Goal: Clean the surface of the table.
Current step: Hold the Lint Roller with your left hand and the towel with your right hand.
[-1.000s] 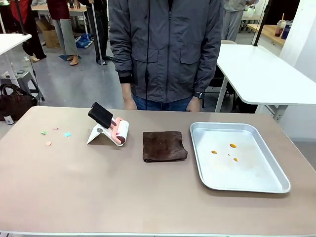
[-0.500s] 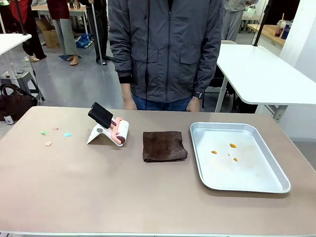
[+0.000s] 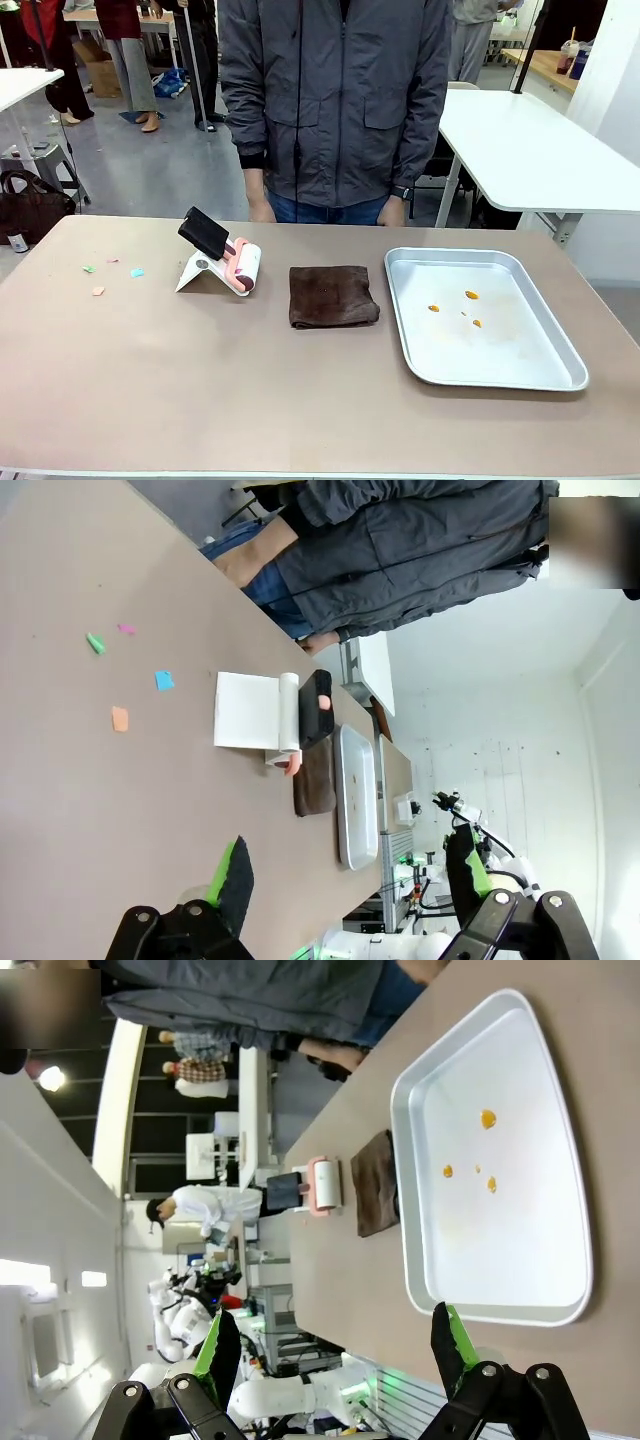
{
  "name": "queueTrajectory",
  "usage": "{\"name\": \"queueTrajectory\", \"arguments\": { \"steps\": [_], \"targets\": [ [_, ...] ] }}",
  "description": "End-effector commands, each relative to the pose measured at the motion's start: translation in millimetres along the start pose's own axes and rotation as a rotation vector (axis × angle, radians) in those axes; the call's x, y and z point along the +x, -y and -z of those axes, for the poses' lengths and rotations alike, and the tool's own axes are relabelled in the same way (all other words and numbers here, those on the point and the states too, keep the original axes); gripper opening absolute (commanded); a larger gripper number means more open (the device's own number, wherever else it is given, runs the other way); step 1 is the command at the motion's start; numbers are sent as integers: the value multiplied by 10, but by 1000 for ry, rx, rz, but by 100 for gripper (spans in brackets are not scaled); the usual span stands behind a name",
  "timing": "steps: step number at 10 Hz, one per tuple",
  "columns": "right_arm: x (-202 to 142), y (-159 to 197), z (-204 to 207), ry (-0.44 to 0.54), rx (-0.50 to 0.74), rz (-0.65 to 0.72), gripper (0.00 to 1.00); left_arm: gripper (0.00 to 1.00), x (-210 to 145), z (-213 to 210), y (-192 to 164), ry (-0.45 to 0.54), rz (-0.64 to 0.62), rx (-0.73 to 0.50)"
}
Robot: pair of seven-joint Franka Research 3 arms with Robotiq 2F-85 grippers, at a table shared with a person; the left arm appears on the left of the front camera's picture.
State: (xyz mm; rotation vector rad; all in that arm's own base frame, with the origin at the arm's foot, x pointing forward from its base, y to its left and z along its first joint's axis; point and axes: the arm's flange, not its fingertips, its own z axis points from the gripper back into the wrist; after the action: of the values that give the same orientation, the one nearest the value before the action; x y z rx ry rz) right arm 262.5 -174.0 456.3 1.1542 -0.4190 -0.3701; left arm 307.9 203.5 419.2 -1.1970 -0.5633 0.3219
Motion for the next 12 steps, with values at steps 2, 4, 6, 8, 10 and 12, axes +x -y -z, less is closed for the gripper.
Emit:
{"name": "queueTrajectory", "arguments": {
  "steps": [2,4,6,8,10,12],
  "targets": [
    [-36,-381,365,30,-225,-109,100,100,356,17,131,-76,17,69],
    [-59,-766,889,-55,-432,-253,100,100,614,262,300,-208,69,131],
    [-8,-1151,1643,-182,-551,-380,100,100,841,625,433,-368,138,199],
    [6,-1397,2315,-233,-675,-451,100,100,835,1055,585,-406,190,234],
    [-54,-1483,3032,-310,-780,-503,100,100,674,1503,650,-486,233,273],
    [-113,-1517,3624,-322,-826,-479,100,100,459,1913,726,-629,287,268]
  ]
}}
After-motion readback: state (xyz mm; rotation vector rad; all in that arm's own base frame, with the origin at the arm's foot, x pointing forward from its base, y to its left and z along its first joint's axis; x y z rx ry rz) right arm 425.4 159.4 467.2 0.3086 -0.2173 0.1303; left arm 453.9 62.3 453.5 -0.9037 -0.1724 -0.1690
